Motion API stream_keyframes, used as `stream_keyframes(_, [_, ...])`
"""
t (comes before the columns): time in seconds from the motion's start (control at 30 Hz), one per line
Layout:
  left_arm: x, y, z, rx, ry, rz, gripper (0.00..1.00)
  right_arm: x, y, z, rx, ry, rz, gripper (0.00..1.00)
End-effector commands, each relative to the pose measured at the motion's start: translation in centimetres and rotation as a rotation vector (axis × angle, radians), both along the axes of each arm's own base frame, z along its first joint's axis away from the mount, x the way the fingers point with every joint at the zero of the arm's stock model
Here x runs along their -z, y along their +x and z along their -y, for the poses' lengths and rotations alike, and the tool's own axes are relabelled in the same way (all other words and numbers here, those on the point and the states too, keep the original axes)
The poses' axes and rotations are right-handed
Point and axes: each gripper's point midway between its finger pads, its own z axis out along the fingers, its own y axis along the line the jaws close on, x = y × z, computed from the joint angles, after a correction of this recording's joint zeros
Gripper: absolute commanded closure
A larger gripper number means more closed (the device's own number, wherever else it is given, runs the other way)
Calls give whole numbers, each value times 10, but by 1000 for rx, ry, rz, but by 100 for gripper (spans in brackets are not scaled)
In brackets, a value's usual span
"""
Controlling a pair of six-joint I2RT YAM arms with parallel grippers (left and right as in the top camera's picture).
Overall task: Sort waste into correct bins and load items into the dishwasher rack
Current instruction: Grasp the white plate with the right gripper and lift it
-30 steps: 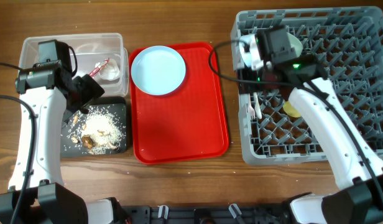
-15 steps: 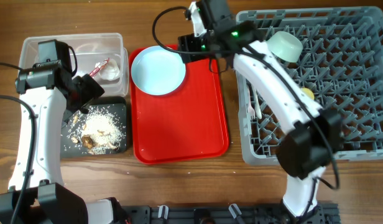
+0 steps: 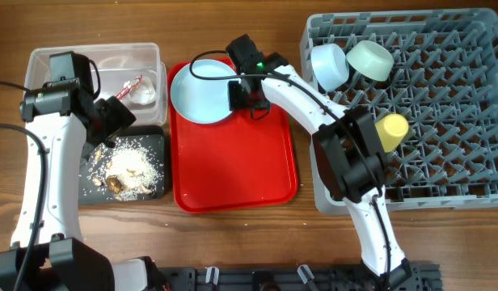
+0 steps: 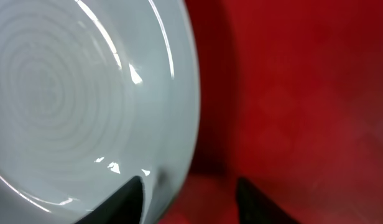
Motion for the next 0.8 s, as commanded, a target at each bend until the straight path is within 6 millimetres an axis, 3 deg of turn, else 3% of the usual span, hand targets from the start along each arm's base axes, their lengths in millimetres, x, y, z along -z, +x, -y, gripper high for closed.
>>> stream_keyframes(0.0, [-5, -1, -2, -22, 5, 18, 0, 17, -7, 28, 100, -135, -39, 65])
stream_keyframes(0.13, [-5, -1, -2, -22, 5, 18, 0, 19, -17, 64, 161, -269, -83, 80])
stream_keyframes(0.2, [-5, -1, -2, -22, 5, 18, 0, 20, -18, 63, 161, -251, -99, 83])
stream_keyframes(0.3, [-5, -1, -2, -22, 5, 18, 0, 20, -20, 49, 151, -166, -127, 96])
stream_keyframes(0.47, [-5, -1, -2, -22, 5, 18, 0, 12, -18, 48, 164, -143, -125, 96])
stream_keyframes(0.57, [-5, -1, -2, -22, 5, 18, 0, -42, -3, 64, 125, -136, -12, 96])
stream_keyframes(0.63, [-5, 0, -2, -22, 5, 21, 0, -105, 10, 97, 141, -180, 130, 96])
stream_keyframes(0.67, [-5, 1, -2, -22, 5, 23, 0, -121, 11, 106, 140, -188, 165, 96])
stream_keyframes(0.77, [-5, 4, 4, -12, -28, 39, 0, -197, 9, 153, 155, -198, 302, 96])
